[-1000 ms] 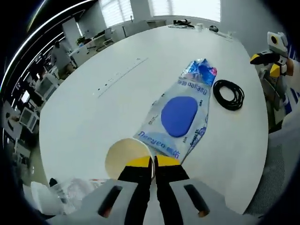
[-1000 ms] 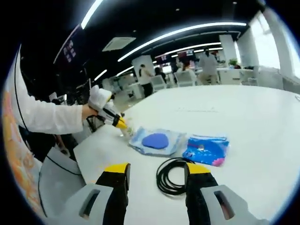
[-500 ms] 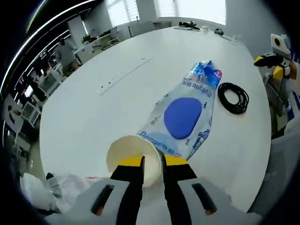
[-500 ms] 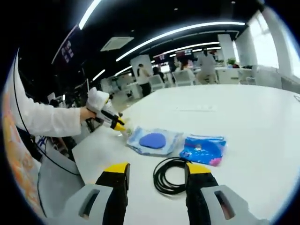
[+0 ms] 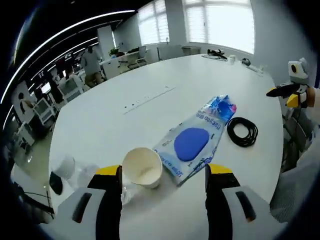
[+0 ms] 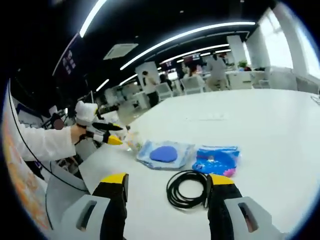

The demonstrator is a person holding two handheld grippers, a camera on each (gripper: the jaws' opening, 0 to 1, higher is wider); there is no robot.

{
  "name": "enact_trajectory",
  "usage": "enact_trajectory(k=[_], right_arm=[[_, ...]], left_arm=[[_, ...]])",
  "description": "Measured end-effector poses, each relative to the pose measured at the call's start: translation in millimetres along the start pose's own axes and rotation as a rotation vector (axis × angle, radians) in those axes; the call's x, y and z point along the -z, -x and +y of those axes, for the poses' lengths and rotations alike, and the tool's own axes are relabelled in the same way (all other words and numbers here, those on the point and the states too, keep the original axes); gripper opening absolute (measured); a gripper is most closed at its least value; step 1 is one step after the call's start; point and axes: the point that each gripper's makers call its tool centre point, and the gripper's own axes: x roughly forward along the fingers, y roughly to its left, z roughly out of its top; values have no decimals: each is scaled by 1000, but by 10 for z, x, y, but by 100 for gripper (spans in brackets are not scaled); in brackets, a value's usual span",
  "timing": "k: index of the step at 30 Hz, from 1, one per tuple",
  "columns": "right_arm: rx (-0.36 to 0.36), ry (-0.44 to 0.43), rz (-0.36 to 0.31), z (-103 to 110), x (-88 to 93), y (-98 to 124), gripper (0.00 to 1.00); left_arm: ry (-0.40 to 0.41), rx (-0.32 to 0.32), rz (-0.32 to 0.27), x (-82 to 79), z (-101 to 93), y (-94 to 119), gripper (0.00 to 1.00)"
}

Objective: Arrange the tabletop items into an orderly group along one side of the table until the central work area is clear of visible clutter.

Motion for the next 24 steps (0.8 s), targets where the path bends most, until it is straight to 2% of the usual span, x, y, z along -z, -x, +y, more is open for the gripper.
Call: enact_trajectory(k=[2,3,5,6,10,12,14,16,19,24], right_arm=[[7,1,3,-15,8,14,74],[6,-2,7,-20,22,32,75],[4,-6,13,-20,48,65,76],[6,-8,17,-25,67,78,77],[25,-14,40,-64,158,154,82],[38,-25,51,-92,219,223,83],[60,-44,64,-152,275,275,84],[79,-74,70,-195,322,325,85],[96,-98,87,-243,394,381,86],[116,-86,156,-260,521,480,88]], left_arm=[[20,-44,-24,43,8,171,79],[27,-66,-16,135,74,220,87],[28,-94,-21,193,64,324,100],[32,-100,-15,234,56,390,97],[140,-110,-32,400,21,579,100],[211,-137,1,572,0,711,100],[221,-168,15,691,-10,817,100],[232,-191,1,757,38,917,100],[327,-194,-49,810,-34,1059,100],[335,-191,-38,997,-28,1205,100]])
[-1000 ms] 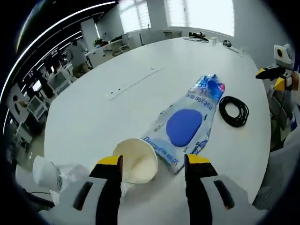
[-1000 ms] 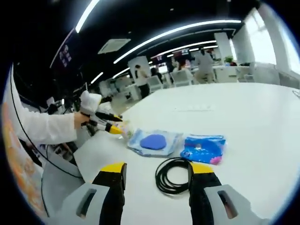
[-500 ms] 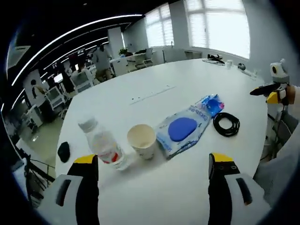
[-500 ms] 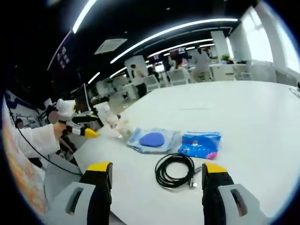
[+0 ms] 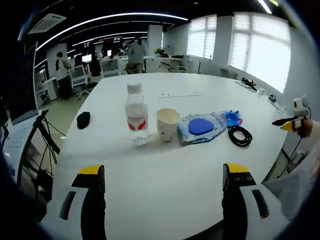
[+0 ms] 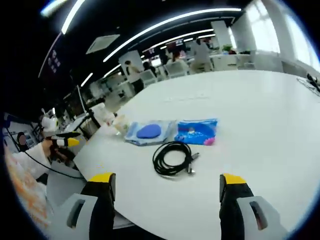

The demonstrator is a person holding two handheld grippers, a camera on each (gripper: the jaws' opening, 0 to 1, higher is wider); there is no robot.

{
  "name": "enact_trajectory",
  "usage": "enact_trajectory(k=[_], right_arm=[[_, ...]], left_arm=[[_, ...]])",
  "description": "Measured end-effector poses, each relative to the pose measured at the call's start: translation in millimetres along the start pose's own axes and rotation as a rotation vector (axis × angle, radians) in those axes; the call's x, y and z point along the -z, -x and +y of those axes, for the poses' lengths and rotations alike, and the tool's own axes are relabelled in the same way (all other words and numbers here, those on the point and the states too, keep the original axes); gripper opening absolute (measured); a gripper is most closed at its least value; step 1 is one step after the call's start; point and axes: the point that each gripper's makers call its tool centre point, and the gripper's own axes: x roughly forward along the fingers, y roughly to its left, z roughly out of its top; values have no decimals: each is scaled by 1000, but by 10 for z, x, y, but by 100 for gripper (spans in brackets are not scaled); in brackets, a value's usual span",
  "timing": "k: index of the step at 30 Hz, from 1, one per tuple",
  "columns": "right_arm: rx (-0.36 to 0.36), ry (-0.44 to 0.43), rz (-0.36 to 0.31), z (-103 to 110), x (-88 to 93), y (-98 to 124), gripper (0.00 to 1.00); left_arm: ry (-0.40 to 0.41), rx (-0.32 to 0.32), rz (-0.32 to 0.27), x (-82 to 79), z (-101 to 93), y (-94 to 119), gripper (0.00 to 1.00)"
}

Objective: Arrange the tabletop items into an orderly group along one side of the table until the central work area is clear of visible clutter.

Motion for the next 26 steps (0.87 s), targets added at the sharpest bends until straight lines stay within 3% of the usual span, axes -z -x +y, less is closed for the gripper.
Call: enact_trajectory(k=[4,8,26], right_arm=[[4,-11,19,-35,68,22,88],[6,-50,39,-67,156,28,87],[-14,-45,108,-6,274,-36,86]], left_arm=[[31,5,7,86,-13,65,100],[6,13,22,141,-133,106,100],[46,10,28,150,-43,64,100]])
